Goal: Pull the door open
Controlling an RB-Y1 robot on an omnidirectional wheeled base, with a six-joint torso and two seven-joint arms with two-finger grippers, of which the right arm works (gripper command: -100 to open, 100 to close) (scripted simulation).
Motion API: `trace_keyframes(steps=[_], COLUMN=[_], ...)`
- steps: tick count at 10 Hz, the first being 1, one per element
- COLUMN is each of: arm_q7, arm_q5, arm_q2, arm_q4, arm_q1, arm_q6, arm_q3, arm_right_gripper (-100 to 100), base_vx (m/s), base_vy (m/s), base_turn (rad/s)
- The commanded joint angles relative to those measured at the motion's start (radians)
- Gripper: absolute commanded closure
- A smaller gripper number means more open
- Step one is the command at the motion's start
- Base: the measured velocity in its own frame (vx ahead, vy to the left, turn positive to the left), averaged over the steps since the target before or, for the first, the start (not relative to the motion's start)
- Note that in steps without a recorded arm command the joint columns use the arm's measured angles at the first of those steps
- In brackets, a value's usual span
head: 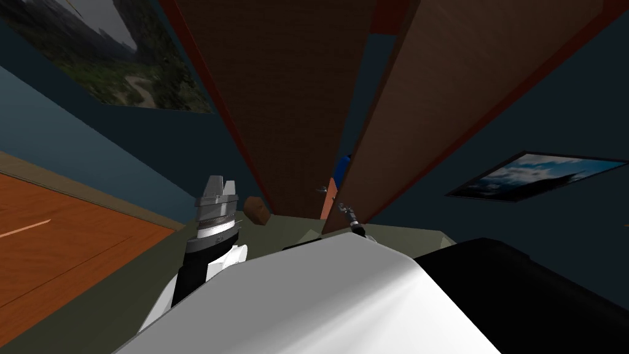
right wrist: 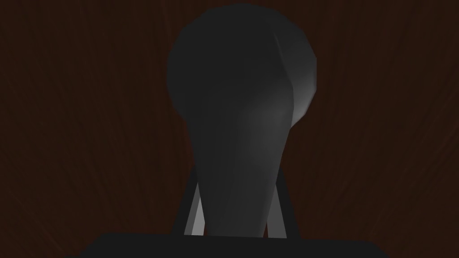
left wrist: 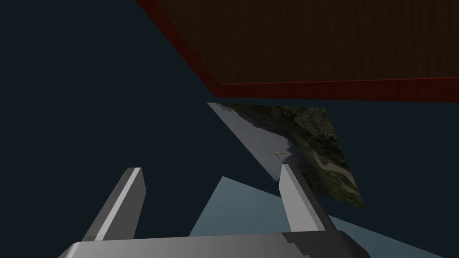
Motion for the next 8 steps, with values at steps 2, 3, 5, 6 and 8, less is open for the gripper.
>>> trace_keyframes(steps=[2, 3, 5, 6, 8], arm_q7=[-0.031, -0.046, -0.05, -0.055, -0.066], arm_q5=[0.024, 0.036, 0.036, 0.04, 0.049], arm_q2=[-0.008, -0.013, -0.022, -0.026, -0.035], arm_q4=[-0.001, -0.002, 0.007, 0.012, 0.023], arm_q1=[0.011, 0.016, 0.024, 0.029, 0.041], arm_q6=[-0.039, -0.055, -0.064, -0.077, -0.109], arm_q3=[0.025, 0.036, 0.026, 0.026, 0.024], arm_right_gripper=[100, 100, 100, 100, 100], base_vx=[-0.129, -0.114, -0.087, -0.203, -0.208], base_vy=[-0.076, -0.079, -0.039, -0.051, -0.053], base_turn=[0.118, 0.128, 0.11, 0.231, 0.166])
